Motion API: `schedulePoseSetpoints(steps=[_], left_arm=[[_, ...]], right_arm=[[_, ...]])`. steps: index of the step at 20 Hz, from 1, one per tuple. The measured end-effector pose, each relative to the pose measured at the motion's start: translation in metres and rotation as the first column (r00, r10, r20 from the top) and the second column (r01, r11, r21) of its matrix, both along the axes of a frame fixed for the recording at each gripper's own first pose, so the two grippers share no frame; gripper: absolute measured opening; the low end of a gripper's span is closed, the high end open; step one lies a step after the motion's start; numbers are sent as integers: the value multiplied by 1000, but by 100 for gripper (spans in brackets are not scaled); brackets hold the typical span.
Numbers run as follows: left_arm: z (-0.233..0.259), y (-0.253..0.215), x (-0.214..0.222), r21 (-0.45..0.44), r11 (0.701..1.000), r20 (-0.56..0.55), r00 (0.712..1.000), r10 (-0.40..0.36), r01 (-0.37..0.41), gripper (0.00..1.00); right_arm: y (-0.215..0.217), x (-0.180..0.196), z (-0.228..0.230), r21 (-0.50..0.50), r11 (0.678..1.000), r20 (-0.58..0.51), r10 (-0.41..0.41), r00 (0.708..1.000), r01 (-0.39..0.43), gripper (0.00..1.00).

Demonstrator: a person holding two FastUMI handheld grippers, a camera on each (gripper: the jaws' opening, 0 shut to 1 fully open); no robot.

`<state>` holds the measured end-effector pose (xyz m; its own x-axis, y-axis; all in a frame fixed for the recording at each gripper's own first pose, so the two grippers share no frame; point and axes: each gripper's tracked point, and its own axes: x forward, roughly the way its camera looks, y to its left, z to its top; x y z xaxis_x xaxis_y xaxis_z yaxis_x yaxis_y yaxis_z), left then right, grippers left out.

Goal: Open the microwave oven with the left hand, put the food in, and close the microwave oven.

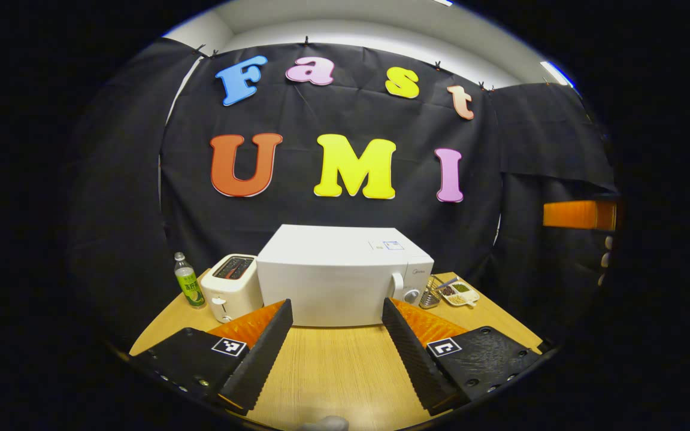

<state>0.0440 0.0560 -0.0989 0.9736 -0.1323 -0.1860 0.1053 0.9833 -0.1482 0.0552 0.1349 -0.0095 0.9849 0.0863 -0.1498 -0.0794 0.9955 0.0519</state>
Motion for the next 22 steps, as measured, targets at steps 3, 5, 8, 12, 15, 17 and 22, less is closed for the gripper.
schedulePoseSetpoints(steps=[3, 5, 8, 12, 15, 17, 22], left_arm=[[37, 22, -16, 21, 999, 63, 998, 26, -27, 93], [57, 33, -24, 36, 998, 105, 993, 52, -56, 93], [79, 32, -25, -3, 999, 143, 988, 53, -53, 93], [93, 34, -22, -9, 998, 163, 985, 55, -55, 93], [101, 33, -21, -1, 999, 179, 983, 48, -49, 93], [104, 31, -21, 3, 999, 186, 982, 43, -44, 93], [111, 26, -20, 8, 999, 187, 982, 36, -38, 93]], right_arm=[[23, 5, 9, 30, 998, 28, 47, 999, -48, 92], [32, 3, 12, 50, 996, 33, 69, 997, -70, 100], [30, 2, 25, 51, 997, 57, 55, 997, -58, 100], [20, -4, 41, 40, 999, 93, 23, 995, -27, 92], [17, -7, 47, 45, 999, 109, 8, 994, -12, 100], [12, -8, 47, 50, 999, 114, -6, 993, 0, 100], [1, -17, 50, 55, 998, 122, -27, 992, 20, 100]])
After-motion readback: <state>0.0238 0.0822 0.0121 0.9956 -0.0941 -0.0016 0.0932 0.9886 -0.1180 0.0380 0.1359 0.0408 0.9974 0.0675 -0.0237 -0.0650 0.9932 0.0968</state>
